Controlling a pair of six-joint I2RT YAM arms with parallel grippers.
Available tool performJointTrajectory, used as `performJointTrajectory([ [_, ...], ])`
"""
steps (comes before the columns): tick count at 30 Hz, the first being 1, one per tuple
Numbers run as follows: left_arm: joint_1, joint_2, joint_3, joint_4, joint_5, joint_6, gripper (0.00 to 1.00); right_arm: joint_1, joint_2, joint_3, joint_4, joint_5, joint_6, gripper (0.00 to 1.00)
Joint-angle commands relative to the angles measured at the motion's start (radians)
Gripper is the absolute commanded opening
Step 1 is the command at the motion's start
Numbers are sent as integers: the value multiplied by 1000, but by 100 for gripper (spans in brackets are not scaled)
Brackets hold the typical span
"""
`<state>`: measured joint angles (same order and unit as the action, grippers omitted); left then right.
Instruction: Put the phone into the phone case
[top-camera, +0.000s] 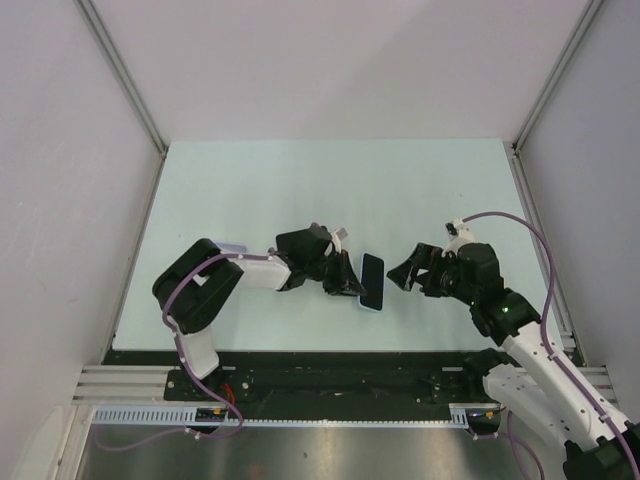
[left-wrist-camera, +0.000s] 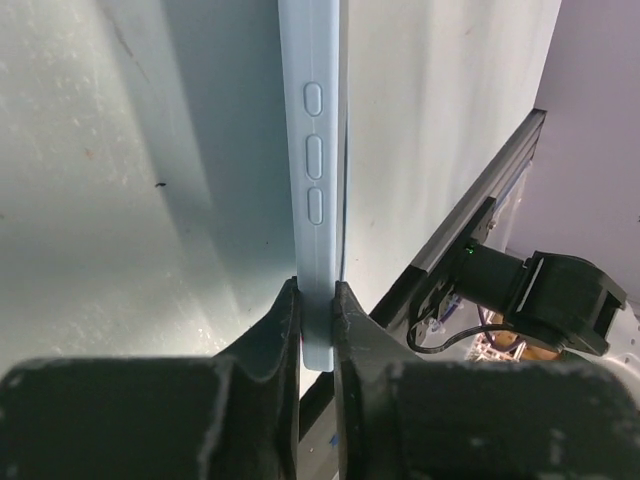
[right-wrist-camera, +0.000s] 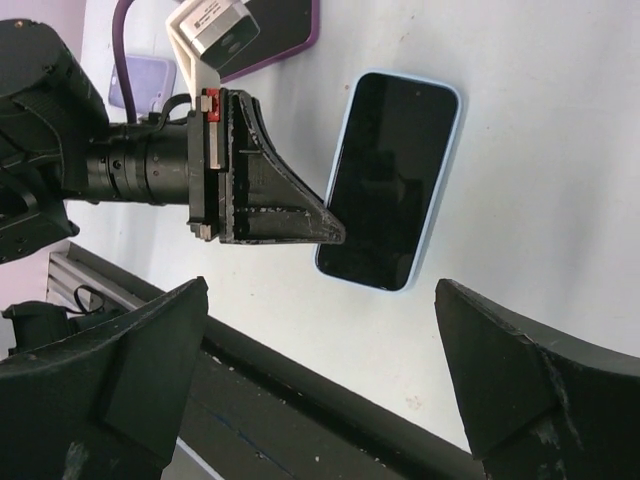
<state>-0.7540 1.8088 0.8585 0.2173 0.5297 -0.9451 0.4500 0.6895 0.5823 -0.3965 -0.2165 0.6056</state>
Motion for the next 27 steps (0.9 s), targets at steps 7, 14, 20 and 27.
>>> performJointTrajectory([
  [7,-28,-97,-9,-57,-62,-5,34,3,-28,42,-51,39,-21,100],
  [14,-2,-156,142,-387,-223,137,66,4,-68,40,-77,33,-6,100],
  [20,181,-256,171,-530,-353,202,83,3,-96,42,-73,16,16,100],
  [27,387,-175,430,-878,-808,596,77,4,-117,40,-88,0,13,100],
])
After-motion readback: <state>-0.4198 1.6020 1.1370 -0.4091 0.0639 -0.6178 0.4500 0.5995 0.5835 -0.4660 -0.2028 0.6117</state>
